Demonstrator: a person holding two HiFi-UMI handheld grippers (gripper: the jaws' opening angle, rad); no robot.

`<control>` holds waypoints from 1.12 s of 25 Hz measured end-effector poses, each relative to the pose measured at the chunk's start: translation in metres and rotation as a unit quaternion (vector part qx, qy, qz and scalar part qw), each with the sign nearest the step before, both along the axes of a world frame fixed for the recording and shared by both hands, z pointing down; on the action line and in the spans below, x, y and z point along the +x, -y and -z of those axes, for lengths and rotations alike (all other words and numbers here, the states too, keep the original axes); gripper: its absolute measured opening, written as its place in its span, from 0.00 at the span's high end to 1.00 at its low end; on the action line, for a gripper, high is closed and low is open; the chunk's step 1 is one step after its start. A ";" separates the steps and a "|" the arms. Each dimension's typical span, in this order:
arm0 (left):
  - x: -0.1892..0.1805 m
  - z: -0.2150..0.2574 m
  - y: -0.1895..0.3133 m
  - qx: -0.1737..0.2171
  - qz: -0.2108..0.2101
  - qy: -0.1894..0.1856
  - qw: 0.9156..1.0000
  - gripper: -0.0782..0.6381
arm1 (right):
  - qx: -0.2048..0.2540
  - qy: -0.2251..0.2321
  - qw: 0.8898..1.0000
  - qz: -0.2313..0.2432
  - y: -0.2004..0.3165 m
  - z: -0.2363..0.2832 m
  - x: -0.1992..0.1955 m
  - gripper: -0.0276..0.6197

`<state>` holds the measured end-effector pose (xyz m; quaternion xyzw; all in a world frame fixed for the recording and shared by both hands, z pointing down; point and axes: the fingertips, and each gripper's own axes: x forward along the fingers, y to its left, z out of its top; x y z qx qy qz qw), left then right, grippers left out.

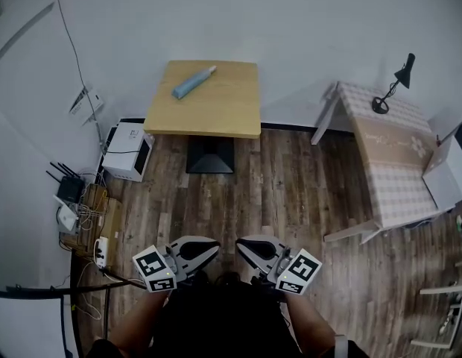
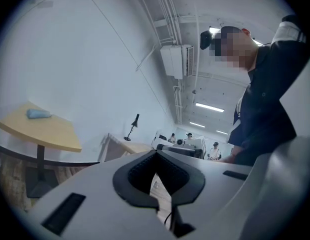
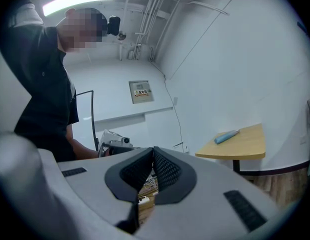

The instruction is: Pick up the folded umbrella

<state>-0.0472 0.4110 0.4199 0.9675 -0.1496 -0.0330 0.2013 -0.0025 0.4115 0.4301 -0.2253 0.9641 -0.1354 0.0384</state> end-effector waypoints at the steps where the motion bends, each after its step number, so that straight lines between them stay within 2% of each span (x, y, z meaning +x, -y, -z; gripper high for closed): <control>1: 0.001 -0.001 0.001 -0.002 -0.001 0.002 1.000 0.88 | 0.000 0.001 1.000 -0.002 0.001 0.001 0.001 0.93; 8: 0.012 0.002 0.004 0.000 0.010 0.011 1.000 0.88 | 0.008 0.001 1.000 0.000 0.004 0.000 0.016 0.92; 13: 0.011 -0.013 0.001 -0.024 0.032 0.023 0.999 0.88 | -0.007 0.009 1.000 0.008 0.006 -0.011 0.022 0.92; 20: 0.008 -0.018 0.009 -0.040 0.035 0.037 0.998 0.88 | -0.032 0.013 0.999 0.019 0.015 -0.026 0.024 0.92; 25: 0.007 -0.019 0.040 -0.036 0.033 0.030 0.998 0.88 | -0.034 0.005 0.999 0.021 0.044 -0.031 0.019 0.92; 28: 0.011 -0.018 0.066 -0.041 0.032 0.007 0.999 0.88 | -0.032 -0.007 0.999 0.013 0.067 -0.027 0.025 0.92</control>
